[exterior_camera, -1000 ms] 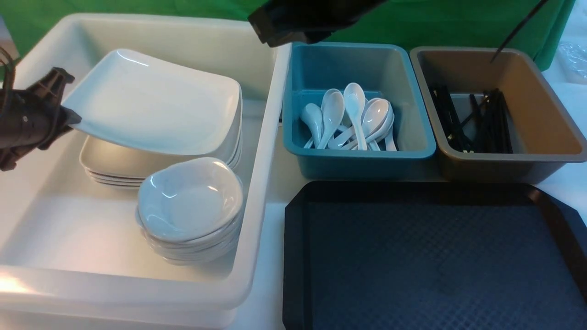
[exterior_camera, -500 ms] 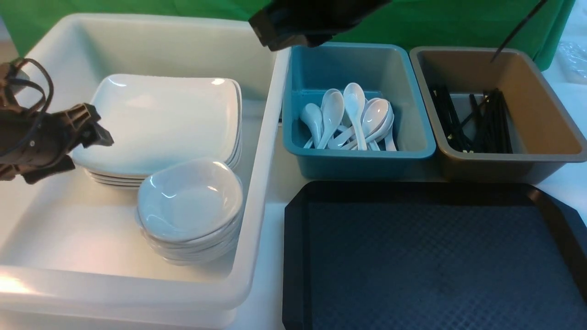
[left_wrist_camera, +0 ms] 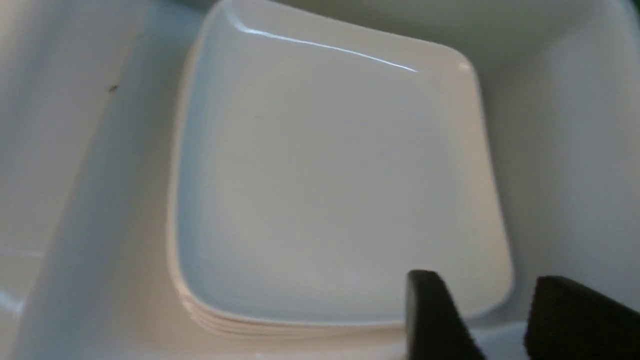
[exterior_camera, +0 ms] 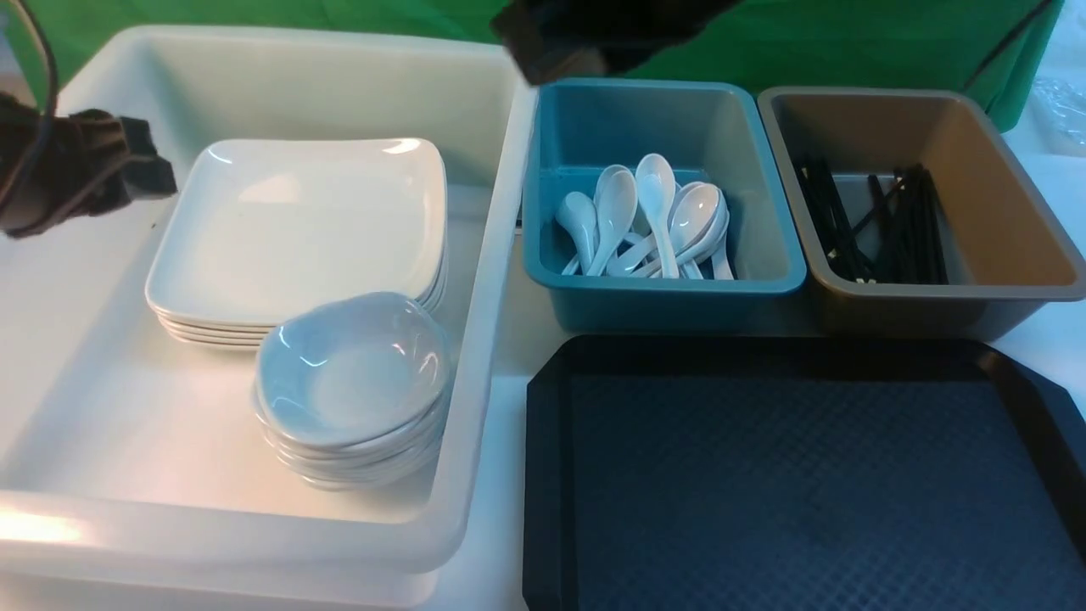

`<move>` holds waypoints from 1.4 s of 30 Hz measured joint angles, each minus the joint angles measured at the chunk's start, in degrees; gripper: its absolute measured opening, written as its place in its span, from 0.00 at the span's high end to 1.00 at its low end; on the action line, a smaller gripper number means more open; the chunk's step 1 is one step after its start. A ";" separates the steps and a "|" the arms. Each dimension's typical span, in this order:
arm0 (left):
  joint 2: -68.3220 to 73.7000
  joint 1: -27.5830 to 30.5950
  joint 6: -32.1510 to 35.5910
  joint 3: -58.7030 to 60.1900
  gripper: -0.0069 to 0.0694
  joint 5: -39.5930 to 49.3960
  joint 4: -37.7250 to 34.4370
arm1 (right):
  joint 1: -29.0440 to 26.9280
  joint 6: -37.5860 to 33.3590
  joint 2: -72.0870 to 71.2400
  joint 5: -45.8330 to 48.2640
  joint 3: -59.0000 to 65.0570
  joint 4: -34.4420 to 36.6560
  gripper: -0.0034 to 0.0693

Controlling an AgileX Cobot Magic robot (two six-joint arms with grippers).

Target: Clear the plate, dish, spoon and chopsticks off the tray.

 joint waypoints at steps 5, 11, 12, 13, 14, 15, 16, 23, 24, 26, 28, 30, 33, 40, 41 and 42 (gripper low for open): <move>-9.29 -7.26 2.78 0.00 0.88 2.73 1.14 | 0.00 2.58 -5.95 -0.73 -0.01 -4.69 0.91; -19.84 -20.18 2.96 0.00 0.91 4.04 5.77 | 0.00 7.30 -13.97 -1.16 -0.01 -10.86 0.91; -22.58 -23.20 2.70 0.07 0.91 5.66 7.04 | 0.00 8.57 -16.78 -2.38 0.40 -12.40 0.91; -24.24 -24.71 2.57 0.45 0.91 6.10 7.34 | 0.00 9.07 -18.50 -3.52 1.24 -13.01 0.91; -25.25 -25.43 2.51 0.81 0.91 6.22 7.43 | 0.00 9.34 -19.63 -4.35 2.03 -13.39 0.91; -26.60 -26.21 2.36 1.48 0.91 6.22 7.72 | 0.00 10.05 -21.57 -6.00 3.76 -14.20 0.91; -28.94 -26.99 1.88 2.93 0.91 6.15 8.09 | 0.00 10.96 -24.08 -8.27 6.58 -15.53 0.91; -40.08 -27.41 -0.74 12.16 0.91 5.00 9.99 | 0.00 19.82 -42.73 -26.49 35.54 -23.86 0.91; -41.71 -27.41 -1.32 13.76 0.91 4.73 10.04 | 0.00 20.45 -46.20 -30.64 41.48 -24.20 0.91; -44.67 -27.41 -2.31 16.63 0.91 4.21 10.05 | 0.00 20.91 -52.67 -39.57 52.54 -24.31 0.91; -47.15 -27.41 -3.49 19.62 0.91 3.56 10.05 | 0.00 21.94 -59.88 -48.03 64.64 -24.38 0.91; -48.56 -27.41 -4.58 21.81 0.91 3.13 10.05 | 0.00 23.67 -65.49 -53.56 73.72 -24.43 0.91; -50.49 -27.41 -5.62 25.20 0.91 2.66 9.88 | 0.00 26.39 -74.83 -64.22 88.14 -23.86 0.91; -50.81 -27.41 -6.14 28.47 0.91 2.37 9.87 | 0.00 27.24 -87.72 -71.00 103.44 -22.70 0.91; -50.81 -27.41 -6.22 28.47 0.91 2.31 9.87 | 0.00 27.30 -88.57 -71.05 104.13 -22.65 0.90; -50.81 -27.41 -6.22 28.47 0.91 2.01 9.87 | 0.00 27.30 -89.06 -71.18 104.51 -22.65 0.90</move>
